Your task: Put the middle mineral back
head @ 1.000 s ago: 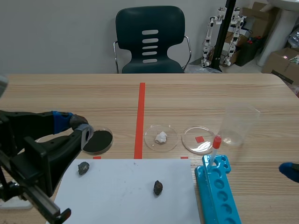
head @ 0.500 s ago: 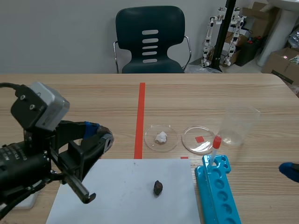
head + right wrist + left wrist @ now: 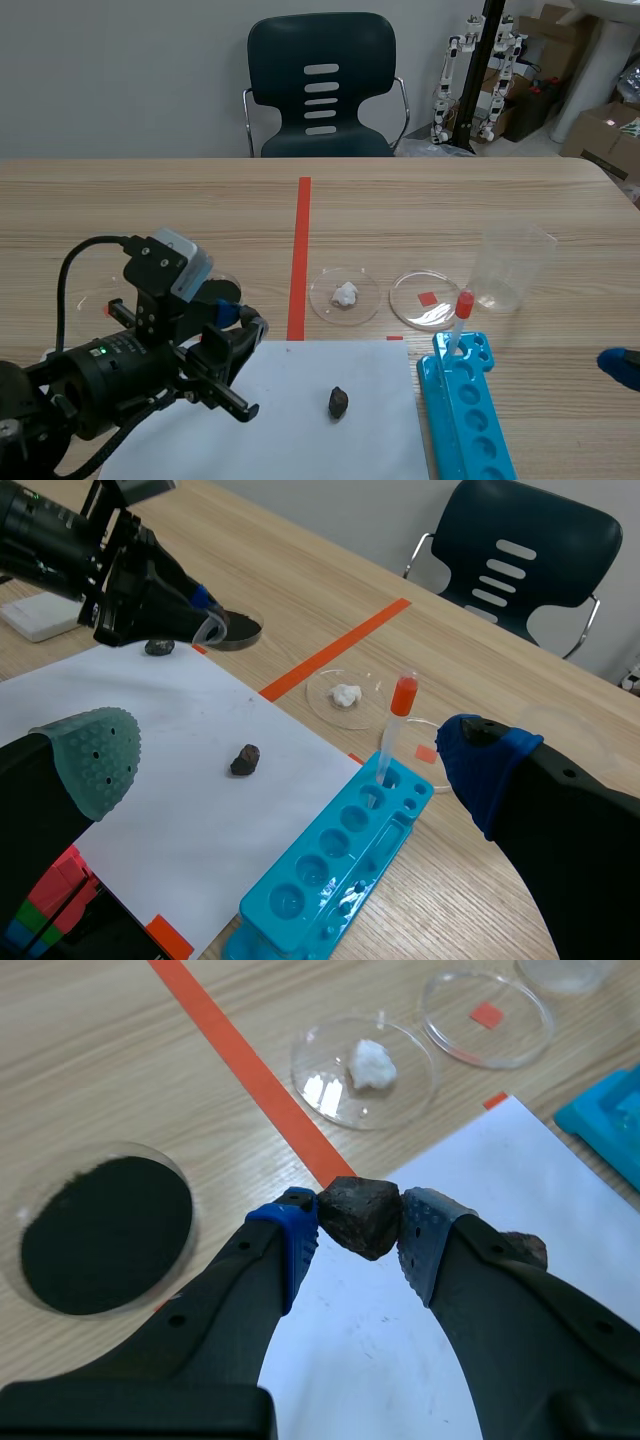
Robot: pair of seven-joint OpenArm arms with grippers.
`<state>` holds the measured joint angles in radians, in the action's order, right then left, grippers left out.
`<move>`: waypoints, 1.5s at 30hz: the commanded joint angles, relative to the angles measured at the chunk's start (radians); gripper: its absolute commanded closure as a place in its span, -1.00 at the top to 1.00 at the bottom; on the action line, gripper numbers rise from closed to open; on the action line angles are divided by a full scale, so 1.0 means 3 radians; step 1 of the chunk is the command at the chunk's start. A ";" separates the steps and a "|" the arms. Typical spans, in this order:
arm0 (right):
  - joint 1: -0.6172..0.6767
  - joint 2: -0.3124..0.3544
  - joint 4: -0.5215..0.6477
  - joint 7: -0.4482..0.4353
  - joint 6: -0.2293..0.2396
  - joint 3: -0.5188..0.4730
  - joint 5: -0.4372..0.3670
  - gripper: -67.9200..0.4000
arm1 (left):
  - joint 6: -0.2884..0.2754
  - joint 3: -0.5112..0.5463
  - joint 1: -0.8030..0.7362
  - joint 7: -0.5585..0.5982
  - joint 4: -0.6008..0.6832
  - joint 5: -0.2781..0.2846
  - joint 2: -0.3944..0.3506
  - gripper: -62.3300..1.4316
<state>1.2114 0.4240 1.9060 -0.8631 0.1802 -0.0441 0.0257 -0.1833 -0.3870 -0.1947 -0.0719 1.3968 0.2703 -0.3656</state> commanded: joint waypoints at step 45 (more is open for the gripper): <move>-0.0004 0.0009 0.0034 -0.0038 0.0001 -0.0006 -0.0034 0.83 | -0.0100 -0.0061 0.0331 0.0467 -0.1029 -0.0120 0.0384 0.81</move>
<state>1.2114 0.4240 1.9060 -0.8631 0.1802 -0.0441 0.0257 -0.2108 -0.4072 -0.0967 0.0494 1.0565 0.2283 -0.2523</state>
